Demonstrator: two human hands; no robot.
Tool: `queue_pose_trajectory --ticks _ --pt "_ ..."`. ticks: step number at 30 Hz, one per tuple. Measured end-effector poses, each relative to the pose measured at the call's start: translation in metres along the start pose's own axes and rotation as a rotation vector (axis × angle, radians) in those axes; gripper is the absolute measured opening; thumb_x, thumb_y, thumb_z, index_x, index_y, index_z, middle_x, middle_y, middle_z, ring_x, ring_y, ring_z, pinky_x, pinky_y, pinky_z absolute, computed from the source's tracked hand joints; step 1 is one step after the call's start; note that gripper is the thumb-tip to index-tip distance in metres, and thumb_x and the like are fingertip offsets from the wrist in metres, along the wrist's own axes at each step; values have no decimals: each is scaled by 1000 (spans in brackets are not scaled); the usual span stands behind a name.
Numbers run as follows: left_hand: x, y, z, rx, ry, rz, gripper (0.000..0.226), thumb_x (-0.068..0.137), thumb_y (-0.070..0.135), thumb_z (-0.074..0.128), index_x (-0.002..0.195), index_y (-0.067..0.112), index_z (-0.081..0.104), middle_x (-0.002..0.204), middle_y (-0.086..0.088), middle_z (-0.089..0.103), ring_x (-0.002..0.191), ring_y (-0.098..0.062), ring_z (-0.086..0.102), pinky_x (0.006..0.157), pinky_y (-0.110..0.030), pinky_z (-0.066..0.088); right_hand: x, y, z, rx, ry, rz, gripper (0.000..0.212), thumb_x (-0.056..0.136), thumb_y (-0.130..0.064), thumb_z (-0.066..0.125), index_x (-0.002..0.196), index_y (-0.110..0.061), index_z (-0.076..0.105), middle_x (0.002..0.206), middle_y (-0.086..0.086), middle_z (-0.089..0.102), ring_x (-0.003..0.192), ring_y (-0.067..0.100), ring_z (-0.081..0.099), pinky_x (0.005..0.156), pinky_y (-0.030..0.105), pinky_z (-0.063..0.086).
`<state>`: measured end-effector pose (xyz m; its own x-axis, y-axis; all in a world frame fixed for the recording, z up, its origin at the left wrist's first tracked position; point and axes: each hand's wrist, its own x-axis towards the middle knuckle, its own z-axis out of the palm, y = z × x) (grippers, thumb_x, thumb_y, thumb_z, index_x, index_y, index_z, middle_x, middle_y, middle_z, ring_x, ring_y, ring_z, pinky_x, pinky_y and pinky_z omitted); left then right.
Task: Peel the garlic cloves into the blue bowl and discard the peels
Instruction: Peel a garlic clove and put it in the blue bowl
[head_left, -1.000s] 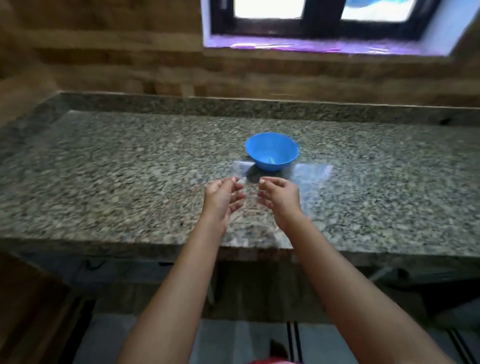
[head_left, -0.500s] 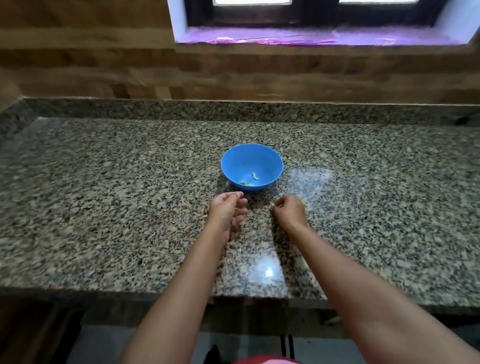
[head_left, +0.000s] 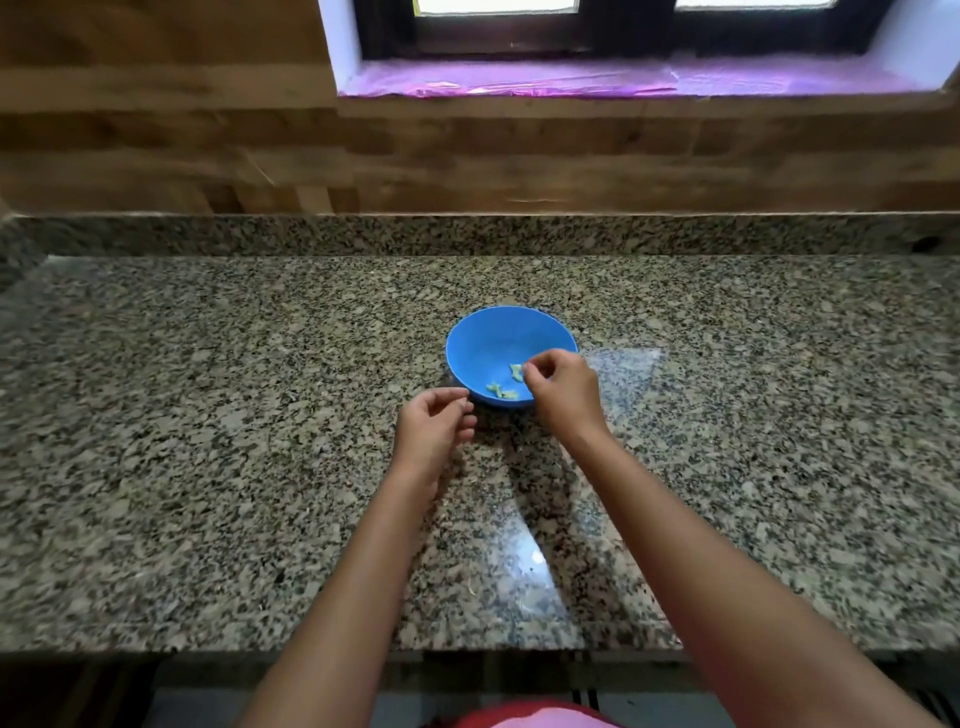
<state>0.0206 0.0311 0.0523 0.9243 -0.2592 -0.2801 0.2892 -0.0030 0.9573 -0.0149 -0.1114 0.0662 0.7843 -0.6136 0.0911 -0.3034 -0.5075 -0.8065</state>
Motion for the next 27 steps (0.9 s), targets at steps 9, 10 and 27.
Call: queue_pose_trajectory --ticks 9,10,27 --pt "11 -18 -37 666 -165 -38 41 80 5 70 118 18 61 121 -5 60 105 -20 60 95 -37 49 -39 -4 8 296 -128 84 10 90 -13 57 84 -17 65 74 -4 62 69 14 59 66 33 50" --pt "10 -20 -36 654 -146 -30 38 80 4 70 116 15 62 119 -6 63 103 -20 60 94 -35 49 -45 -1 11 318 -198 124 9 90 -11 58 86 -16 65 76 -1 63 67 15 60 63 34 51" --pt "-23 -10 -20 -310 -409 -93 31 82 -8 57 111 3 62 98 -9 71 91 -16 66 92 -31 50 -74 11 -6 980 -459 325 14 85 -3 61 97 -1 66 88 12 70 71 17 66 70 26 58"
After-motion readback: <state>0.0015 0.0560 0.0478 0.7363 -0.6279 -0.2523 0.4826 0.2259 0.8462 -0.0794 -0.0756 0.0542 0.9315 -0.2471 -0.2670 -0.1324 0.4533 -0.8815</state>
